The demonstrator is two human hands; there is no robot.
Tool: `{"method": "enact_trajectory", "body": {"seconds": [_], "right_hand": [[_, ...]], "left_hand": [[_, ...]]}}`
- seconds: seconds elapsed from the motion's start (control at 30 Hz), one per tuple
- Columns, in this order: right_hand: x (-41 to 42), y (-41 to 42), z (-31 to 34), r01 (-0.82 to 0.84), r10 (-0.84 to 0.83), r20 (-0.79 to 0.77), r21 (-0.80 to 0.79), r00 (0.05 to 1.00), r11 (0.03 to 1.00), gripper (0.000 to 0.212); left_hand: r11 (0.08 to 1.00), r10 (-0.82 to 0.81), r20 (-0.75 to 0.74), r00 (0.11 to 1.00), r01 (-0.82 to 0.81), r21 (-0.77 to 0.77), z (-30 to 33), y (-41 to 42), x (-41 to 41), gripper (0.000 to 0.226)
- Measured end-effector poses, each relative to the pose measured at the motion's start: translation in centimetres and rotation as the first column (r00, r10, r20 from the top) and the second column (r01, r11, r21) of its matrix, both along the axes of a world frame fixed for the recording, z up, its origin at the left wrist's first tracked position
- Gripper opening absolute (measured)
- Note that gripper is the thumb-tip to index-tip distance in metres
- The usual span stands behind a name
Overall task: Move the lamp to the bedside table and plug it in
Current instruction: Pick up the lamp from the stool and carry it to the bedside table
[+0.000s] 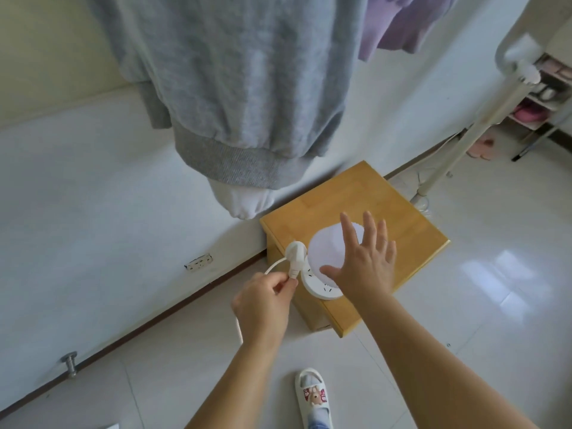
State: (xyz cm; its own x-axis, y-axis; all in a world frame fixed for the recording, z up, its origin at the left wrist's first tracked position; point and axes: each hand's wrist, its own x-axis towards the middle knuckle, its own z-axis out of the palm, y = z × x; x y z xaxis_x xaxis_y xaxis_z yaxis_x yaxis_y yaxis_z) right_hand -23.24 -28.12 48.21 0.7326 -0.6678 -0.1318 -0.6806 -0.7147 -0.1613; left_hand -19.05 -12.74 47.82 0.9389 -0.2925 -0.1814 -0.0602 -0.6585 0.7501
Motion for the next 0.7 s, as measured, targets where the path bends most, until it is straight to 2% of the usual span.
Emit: {"method": "enact_trajectory", "body": {"seconds": [0.13, 0.27, 0.37, 0.57, 0.7], "right_hand": [[1.4, -2.8, -1.0, -0.073, 0.088, -0.165, 0.094, 0.982, 0.993, 0.116], [2.5, -4.2, -1.7, -0.114, 0.161, -0.196, 0.235, 0.967, 0.965, 0.12], [3.0, -5.0, -1.9, -0.13, 0.203, -0.225, 0.303, 0.953, 0.944, 0.116], [3.5, -5.9, -2.0, -0.155, 0.259, -0.299, 0.329, 0.918, 0.931, 0.108], [3.1, -6.1, -1.9, -0.203, 0.289, -0.282, 0.297, 0.915, 0.933, 0.1]], "left_hand": [[0.999, 0.031, 0.008, 0.999, -0.031, 0.041, 0.4, -1.8, 0.4, 0.013], [0.995, 0.051, -0.008, 0.999, -0.05, 0.092, 0.7, -3.7, 0.9, 0.016], [0.991, 0.045, -0.02, 0.999, -0.042, 0.13, 0.8, -4.8, 1.5, 0.018], [0.984, 0.074, -0.03, 0.997, -0.068, 0.164, 0.7, -6.5, 2.4, 0.018], [0.981, 0.055, -0.032, 0.998, -0.048, 0.188, 1.0, -7.1, 2.3, 0.018]]}}
